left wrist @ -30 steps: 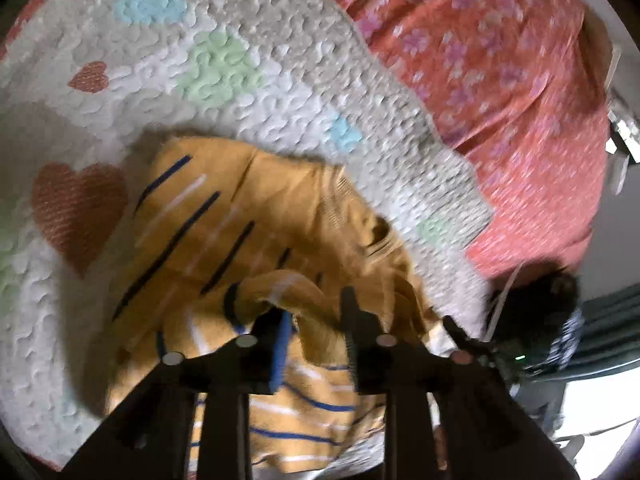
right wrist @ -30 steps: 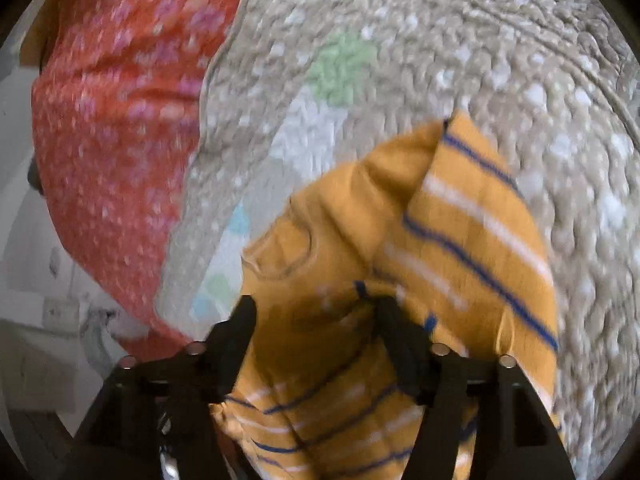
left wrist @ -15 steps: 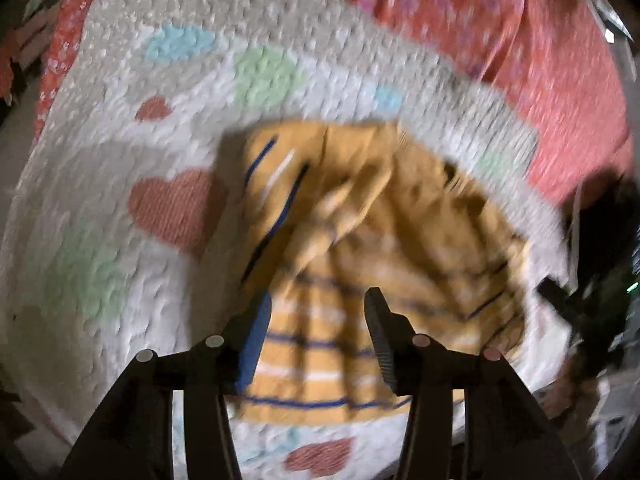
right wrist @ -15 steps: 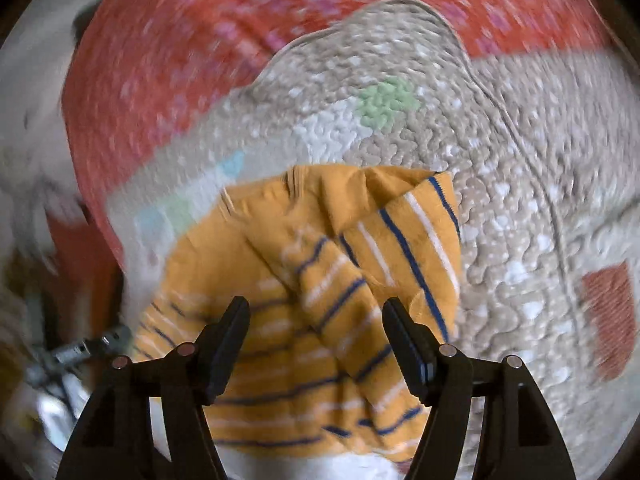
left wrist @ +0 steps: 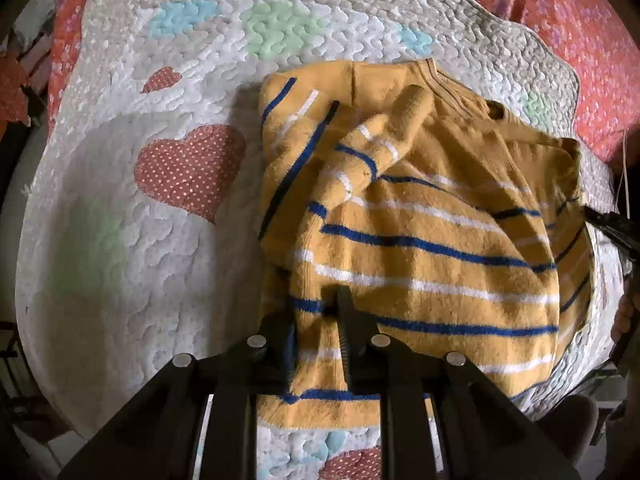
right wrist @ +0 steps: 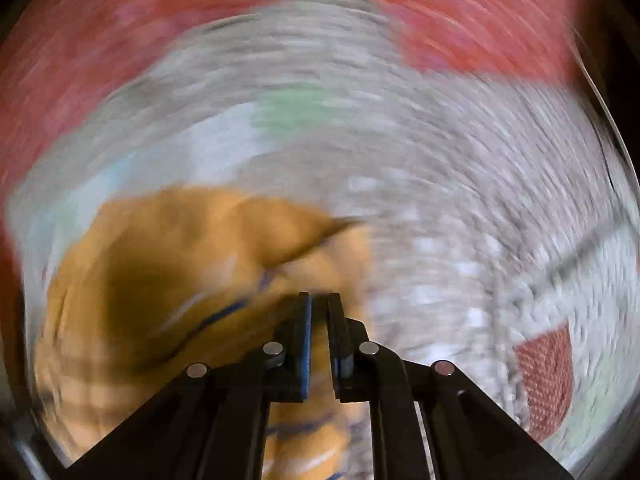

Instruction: Fold small clothes

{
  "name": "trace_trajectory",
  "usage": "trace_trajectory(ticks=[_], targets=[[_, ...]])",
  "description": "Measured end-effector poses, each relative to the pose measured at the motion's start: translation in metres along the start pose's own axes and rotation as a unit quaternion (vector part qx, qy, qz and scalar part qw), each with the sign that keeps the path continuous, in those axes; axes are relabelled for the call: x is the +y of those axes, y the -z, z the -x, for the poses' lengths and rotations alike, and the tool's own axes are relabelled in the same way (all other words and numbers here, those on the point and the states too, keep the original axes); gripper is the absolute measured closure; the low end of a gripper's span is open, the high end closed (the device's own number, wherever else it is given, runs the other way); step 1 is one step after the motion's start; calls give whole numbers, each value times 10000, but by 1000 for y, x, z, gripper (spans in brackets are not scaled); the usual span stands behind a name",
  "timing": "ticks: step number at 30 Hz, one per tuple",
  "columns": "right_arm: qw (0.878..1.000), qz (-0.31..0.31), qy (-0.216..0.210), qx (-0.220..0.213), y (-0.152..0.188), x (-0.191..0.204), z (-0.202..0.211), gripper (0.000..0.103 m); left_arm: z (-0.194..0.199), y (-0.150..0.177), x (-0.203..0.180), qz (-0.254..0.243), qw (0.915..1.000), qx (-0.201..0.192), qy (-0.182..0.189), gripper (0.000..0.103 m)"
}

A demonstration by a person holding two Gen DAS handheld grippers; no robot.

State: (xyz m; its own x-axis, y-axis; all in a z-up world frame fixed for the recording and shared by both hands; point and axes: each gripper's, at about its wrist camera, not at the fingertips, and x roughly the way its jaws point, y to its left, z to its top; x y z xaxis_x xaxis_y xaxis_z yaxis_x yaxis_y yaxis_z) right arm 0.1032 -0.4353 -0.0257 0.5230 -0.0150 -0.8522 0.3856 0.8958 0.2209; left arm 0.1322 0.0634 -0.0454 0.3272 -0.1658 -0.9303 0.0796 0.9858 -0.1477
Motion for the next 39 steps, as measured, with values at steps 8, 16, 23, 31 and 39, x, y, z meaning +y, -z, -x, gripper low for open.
trace_trajectory(ticks=[8, 16, 23, 31, 39], targets=[[9921, 724, -836, -593, 14, 7, 52, 49, 32, -15, 17, 452, 9968, -356, 562, 86], [9598, 2748, -368, -435, 38, 119, 12, 32, -8, -66, -46, -884, 9956, -185, -245, 56], [9748, 2219, 184, 99, -5, 113, -40, 97, -32, -101, -33, -800, 9915, -99, -1024, 98], [9929, 1049, -524, 211, -21, 70, -43, 68, -36, -107, 0, -83, 9992, -87, -388, 95], [9965, 384, -739, -116, 6, -12, 20, 46, 25, -69, 57, 652, 9964, -371, 385, 81]])
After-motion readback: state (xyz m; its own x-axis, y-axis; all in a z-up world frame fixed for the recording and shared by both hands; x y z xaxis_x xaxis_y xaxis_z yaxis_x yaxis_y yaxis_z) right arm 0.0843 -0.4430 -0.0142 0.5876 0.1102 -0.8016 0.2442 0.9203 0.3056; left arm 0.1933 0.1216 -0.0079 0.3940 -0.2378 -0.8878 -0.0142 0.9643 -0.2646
